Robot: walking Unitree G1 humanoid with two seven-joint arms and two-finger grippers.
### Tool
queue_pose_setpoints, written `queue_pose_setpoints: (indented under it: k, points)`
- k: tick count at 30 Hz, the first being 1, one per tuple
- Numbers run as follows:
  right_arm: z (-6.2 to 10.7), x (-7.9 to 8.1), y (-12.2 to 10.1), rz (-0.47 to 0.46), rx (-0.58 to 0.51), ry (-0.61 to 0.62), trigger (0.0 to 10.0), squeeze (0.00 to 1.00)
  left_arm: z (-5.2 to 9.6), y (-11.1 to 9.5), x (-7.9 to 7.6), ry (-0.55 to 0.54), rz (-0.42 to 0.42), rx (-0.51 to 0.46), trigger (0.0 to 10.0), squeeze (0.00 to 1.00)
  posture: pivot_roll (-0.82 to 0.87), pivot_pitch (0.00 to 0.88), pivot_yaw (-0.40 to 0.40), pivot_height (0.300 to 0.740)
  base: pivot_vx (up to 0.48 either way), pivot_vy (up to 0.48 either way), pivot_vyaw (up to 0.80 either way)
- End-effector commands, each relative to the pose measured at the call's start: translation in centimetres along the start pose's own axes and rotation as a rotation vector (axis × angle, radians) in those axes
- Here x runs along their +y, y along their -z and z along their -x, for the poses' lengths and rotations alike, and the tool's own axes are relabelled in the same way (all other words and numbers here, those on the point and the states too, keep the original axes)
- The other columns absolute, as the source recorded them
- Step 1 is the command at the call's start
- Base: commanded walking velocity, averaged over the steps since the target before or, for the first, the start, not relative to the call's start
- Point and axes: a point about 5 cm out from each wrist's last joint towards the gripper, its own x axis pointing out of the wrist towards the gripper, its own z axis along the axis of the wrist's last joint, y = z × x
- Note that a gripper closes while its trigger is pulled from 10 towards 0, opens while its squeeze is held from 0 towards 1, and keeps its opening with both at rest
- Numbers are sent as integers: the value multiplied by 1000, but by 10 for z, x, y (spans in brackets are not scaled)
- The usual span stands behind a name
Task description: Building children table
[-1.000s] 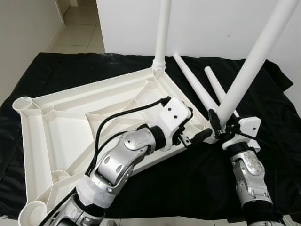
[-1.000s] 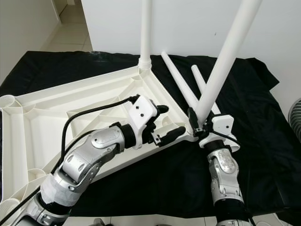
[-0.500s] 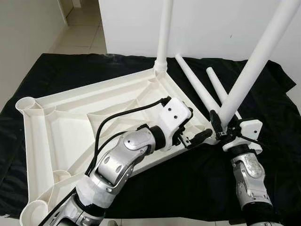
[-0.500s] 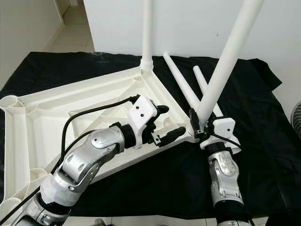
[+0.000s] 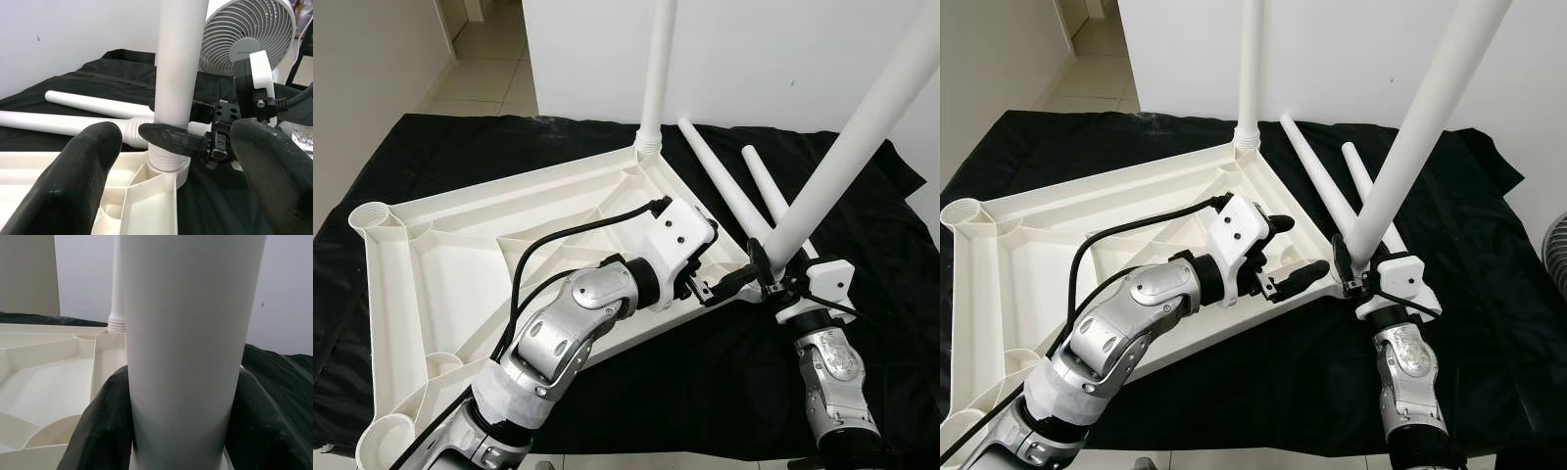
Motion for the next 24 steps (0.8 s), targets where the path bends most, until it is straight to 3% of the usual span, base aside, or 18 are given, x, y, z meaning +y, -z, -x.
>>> queue_pose_setpoints:
  k: [1, 11, 24]
  points:
    - [65, 17, 76, -129, 460, 4, 10000, 0, 0, -1, -5, 67, -4, 1, 10000, 0, -114, 106, 66, 740, 0, 0, 0]
    - [46, 5, 74, -171, 500, 58, 10000, 0, -1, -2, -5, 69, -5, 0, 10000, 0, -117, 105, 65, 740, 0, 0, 0]
    - [42, 2, 75, -233, 515, 102, 10000, 0, -1, -1, -6, 65, -3, -1, 10000, 0, -115, 107, 59, 740, 0, 0, 0]
